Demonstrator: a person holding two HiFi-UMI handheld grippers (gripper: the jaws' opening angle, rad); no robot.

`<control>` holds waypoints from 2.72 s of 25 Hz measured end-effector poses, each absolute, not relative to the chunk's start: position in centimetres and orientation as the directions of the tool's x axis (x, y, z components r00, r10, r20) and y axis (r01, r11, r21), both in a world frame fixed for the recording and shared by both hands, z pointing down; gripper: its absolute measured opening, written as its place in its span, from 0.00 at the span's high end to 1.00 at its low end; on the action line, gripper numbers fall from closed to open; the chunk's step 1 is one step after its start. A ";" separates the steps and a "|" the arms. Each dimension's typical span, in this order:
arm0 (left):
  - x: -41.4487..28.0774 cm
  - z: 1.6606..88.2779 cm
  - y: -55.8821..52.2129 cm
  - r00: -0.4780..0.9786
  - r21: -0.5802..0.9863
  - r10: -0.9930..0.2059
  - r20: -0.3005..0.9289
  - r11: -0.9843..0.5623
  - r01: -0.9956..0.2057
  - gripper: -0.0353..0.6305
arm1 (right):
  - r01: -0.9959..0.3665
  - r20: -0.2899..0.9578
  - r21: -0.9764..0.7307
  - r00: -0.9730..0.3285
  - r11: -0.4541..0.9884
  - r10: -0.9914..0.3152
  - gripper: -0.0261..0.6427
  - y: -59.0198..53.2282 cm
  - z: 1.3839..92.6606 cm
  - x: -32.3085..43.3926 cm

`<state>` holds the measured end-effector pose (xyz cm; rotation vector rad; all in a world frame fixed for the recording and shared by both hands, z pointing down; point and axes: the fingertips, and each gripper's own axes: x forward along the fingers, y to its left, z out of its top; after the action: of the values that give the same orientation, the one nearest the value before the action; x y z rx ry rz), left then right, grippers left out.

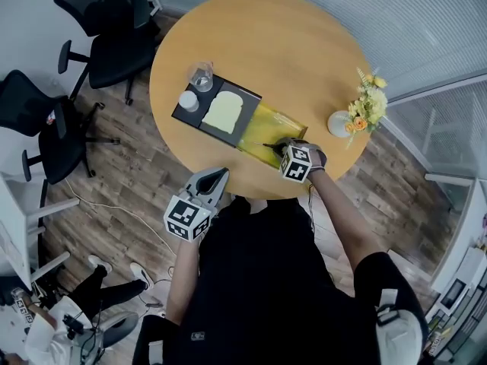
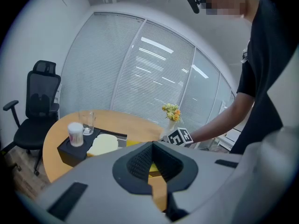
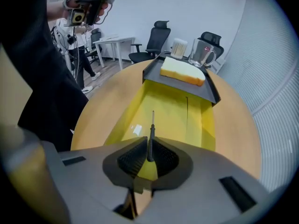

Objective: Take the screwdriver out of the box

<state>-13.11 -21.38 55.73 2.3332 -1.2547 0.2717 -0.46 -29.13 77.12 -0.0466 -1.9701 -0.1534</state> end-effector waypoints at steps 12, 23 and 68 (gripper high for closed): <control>-13.1 56.4 -22.6 0.551 0.324 -0.732 0.401 -0.450 -0.832 0.94 | 0.145 0.941 0.037 -0.338 0.989 0.014 0.92 -29.6 79.3 -0.6; -13.3 56.2 -23.1 0.550 0.325 -0.736 0.396 -0.448 -0.833 0.94 | 0.168 0.954 0.055 -0.300 0.984 -0.002 0.87 -29.7 80.1 -0.6; -11.9 55.1 -23.4 0.628 0.300 -0.686 0.368 -0.551 -0.778 0.94 | -0.099 0.881 0.117 -0.448 0.988 -0.149 0.87 -29.8 74.0 0.9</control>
<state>-11.92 -23.37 55.14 2.4161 -1.1567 0.2888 0.89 -29.75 74.02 0.1752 -2.0392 -0.0575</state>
